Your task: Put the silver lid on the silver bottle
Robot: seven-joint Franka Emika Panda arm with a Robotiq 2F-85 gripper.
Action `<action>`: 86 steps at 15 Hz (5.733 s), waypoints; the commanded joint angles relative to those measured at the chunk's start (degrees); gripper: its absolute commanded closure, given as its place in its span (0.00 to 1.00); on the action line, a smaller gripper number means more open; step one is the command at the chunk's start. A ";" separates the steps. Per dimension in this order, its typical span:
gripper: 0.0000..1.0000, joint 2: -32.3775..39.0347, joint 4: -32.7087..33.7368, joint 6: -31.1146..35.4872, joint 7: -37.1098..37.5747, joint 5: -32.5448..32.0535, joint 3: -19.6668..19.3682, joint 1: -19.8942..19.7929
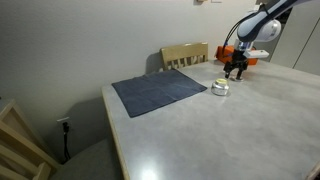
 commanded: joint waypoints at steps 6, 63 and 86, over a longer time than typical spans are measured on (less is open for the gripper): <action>0.00 5.87 9.10 -8.83 1.50 -0.56 -1.08 1.89; 0.00 3.91 4.65 -10.51 19.31 2.41 -4.07 3.67; 0.00 4.43 7.92 -14.50 22.44 2.27 -5.21 4.78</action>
